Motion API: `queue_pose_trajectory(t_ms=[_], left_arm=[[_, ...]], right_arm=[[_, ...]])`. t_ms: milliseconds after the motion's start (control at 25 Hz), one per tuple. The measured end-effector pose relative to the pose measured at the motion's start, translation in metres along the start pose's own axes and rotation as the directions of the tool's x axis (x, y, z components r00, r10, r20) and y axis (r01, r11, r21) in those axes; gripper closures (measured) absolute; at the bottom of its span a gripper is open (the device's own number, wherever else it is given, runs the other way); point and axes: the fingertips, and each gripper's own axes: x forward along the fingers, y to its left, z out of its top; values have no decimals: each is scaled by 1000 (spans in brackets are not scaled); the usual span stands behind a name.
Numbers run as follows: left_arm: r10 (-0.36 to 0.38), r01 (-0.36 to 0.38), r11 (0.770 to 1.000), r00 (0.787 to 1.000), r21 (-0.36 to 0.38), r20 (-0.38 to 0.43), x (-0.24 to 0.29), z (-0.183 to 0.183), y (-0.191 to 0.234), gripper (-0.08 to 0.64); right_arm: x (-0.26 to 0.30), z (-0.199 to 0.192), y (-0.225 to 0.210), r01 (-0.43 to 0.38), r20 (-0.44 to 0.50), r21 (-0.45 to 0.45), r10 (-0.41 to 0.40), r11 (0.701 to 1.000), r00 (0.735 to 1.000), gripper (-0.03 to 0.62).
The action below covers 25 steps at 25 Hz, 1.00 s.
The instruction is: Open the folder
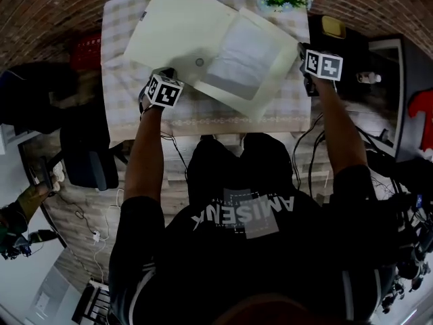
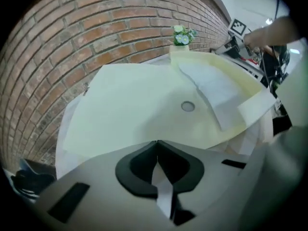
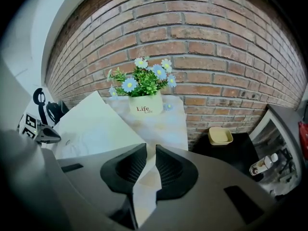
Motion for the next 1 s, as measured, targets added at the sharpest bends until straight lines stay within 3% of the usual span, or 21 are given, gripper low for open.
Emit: queue_pose_trajectory(t_ms=[80, 160, 360, 560, 640, 800, 1000], left_arm=[[-80, 79, 995, 996, -55, -29, 3, -3, -1, 544], [-113, 111, 992, 993, -55, -45, 0, 0, 0, 544], [-94, 92, 993, 995, -69, -24, -3, 2, 6, 545], [-50, 51, 998, 998, 44, -27, -20, 11, -7, 545], [-55, 55, 998, 998, -3, 39, -38, 28, -5, 545], [-53, 98, 971, 978, -216, 204, -78, 60, 1, 545], [-27, 126, 955, 938, -268, 345, -113, 84, -1, 545]], right_arm=[[0, 0, 0, 8, 2, -3, -8, 1000, 1000, 502], [-1, 0, -1, 7, 7, 9, -7, 1000, 1000, 502], [-4, -2, -2, -29, 21, 96, 27, 995, 999, 502], [-19, 1, 2, -30, 7, 112, 30, 993, 1000, 502], [-32, 8, 7, -39, 52, 130, 32, 991, 998, 502], [-61, 20, 19, -65, 125, 109, 51, 992, 991, 502], [-104, 33, 31, -98, 220, 77, 78, 992, 972, 502]])
